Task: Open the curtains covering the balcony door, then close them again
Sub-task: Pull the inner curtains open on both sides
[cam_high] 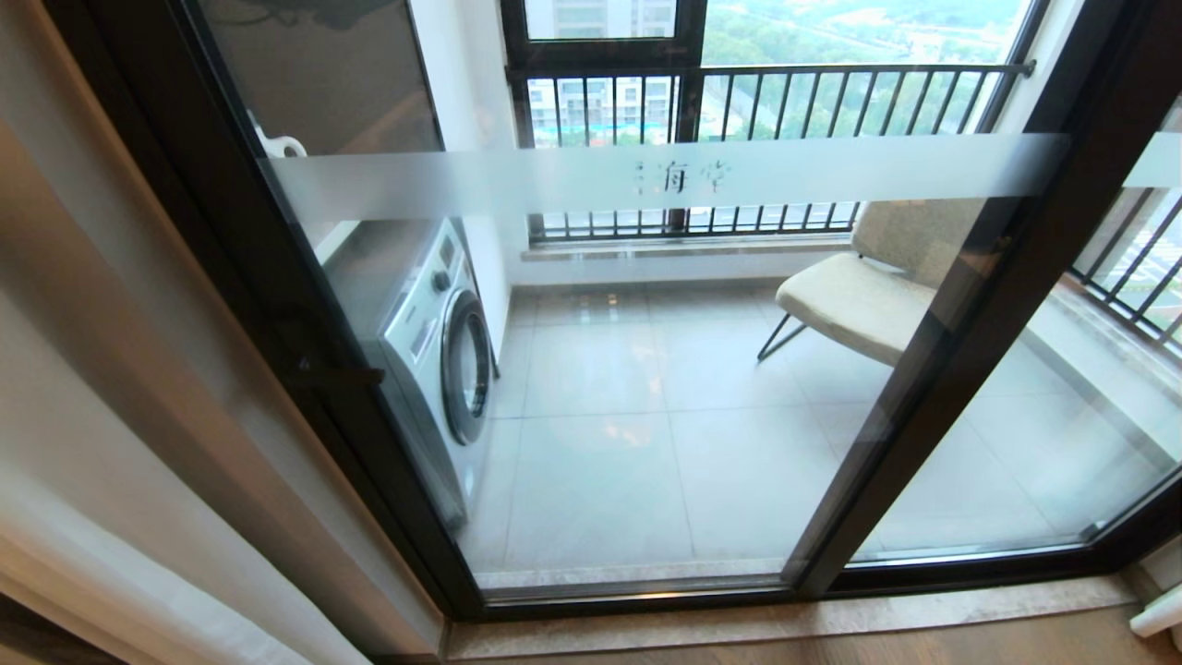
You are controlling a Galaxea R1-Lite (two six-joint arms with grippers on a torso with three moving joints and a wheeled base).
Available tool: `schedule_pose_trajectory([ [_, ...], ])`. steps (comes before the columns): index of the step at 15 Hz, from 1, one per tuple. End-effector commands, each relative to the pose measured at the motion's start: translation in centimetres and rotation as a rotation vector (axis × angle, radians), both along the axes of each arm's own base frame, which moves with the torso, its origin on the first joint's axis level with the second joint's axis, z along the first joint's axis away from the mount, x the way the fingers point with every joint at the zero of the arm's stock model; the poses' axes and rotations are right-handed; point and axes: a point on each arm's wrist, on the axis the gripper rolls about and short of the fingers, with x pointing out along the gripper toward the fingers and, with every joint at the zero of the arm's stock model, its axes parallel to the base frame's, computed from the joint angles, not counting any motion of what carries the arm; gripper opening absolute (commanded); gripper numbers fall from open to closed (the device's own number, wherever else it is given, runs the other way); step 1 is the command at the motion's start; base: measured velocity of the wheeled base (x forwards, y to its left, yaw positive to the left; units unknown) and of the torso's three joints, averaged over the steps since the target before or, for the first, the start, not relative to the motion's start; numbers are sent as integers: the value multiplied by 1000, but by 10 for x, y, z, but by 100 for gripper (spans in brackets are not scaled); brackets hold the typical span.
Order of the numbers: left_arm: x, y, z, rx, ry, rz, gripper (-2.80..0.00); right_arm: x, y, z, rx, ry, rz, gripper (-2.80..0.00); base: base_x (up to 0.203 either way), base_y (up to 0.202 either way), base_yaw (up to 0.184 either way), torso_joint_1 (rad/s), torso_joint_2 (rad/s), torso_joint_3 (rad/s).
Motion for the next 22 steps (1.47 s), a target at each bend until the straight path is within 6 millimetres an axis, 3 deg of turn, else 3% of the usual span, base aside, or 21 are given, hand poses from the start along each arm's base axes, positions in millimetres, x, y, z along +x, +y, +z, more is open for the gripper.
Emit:
schedule_pose_trajectory([
  [1,-26,-47,0,41,-30,-6,0,0,0,0,0,1,0,-280,0,0,0,0,0,0],
  [8,-85,-156,-49,-20,-25,-29,0,0,0,0,0,1,0,-280,0,0,0,0,0,0],
  [9,-89,-165,-57,-43,-12,-33,-280,0,0,0,0,1,0,-280,0,0,0,0,0,0],
  [14,-96,-178,-77,-105,37,-68,-280,0,0,0,0,1,0,-280,0,0,0,0,0,0],
  [22,-93,-174,-97,-171,71,-68,-280,0,0,0,0,1,0,-280,0,0,0,0,0,0],
])
